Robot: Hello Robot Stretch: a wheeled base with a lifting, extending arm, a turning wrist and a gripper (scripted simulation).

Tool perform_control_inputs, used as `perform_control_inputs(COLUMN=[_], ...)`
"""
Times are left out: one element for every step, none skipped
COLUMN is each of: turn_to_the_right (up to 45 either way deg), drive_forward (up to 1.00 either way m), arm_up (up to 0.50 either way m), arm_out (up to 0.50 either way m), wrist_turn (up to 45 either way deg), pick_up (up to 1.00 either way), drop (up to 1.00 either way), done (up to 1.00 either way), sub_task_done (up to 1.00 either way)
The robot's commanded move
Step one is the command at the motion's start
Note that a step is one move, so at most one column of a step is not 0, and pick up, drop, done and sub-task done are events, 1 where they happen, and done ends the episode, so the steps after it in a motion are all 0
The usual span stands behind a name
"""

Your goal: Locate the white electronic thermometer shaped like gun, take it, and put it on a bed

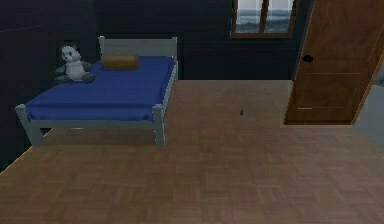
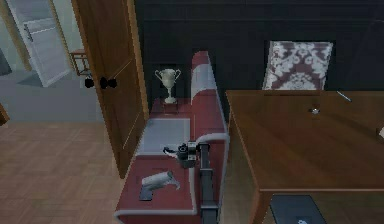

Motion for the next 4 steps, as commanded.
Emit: perform_control_inputs(turn_to_the_right=[0.0,0.0,0.0,0.0], drive_forward=[0.0,0.0,0.0,0.0], arm_up=[-0.3,0.0,0.1,0.5], arm_out=[0.0,0.0,0.0,0.0], wrist_turn=[0.0,0.0,0.0,0.0], pick_up=[0.0,1.0,0.0,0.0], drop=[0.0,0.0,0.0,0.0], done=[0.0,0.0,0.0,0.0], sub_task_done=[0.0,0.0,0.0,0.0])
